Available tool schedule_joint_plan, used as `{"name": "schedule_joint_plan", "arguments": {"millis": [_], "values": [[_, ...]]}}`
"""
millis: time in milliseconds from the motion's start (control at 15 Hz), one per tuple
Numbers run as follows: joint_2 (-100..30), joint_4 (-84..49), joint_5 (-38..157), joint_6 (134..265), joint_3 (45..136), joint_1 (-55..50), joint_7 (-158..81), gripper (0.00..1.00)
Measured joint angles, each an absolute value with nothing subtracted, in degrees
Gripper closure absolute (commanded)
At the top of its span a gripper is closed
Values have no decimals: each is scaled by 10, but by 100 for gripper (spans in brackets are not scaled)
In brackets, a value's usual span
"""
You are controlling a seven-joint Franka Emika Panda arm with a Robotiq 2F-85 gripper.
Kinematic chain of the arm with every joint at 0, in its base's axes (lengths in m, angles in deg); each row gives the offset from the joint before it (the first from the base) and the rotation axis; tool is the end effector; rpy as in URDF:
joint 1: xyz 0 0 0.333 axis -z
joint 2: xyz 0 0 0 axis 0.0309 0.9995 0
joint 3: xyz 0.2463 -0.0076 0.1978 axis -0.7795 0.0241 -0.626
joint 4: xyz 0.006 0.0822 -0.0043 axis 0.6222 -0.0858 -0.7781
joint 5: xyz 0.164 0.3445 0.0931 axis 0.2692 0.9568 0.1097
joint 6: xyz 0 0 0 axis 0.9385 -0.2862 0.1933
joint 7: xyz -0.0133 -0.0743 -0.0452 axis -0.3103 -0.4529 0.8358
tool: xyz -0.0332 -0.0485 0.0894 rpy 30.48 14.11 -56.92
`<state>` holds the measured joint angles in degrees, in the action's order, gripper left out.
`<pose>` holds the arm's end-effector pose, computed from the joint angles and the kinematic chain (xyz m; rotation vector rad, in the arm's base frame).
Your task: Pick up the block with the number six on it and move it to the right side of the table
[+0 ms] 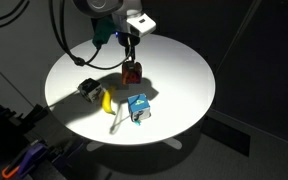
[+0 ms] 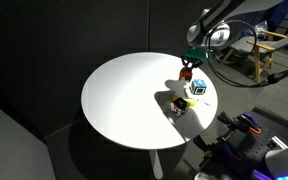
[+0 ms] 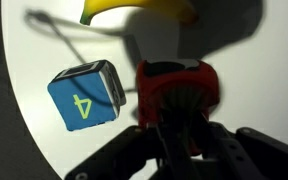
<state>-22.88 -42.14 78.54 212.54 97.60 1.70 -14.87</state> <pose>0.5788 -0.1570 0.2028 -2.7316 1.4139 -0.0702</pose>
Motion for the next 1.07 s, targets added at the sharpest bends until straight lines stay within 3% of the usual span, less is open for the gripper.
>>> {"name": "schedule_joint_plan", "arguments": {"millis": [800, 867, 1067], "values": [[-145, -378, 778, 2165, 973, 17, -159, 91], [-140, -378, 778, 2172, 971, 17, -162, 60], [-130, -377, 778, 2188, 964, 17, -170, 37]]}}
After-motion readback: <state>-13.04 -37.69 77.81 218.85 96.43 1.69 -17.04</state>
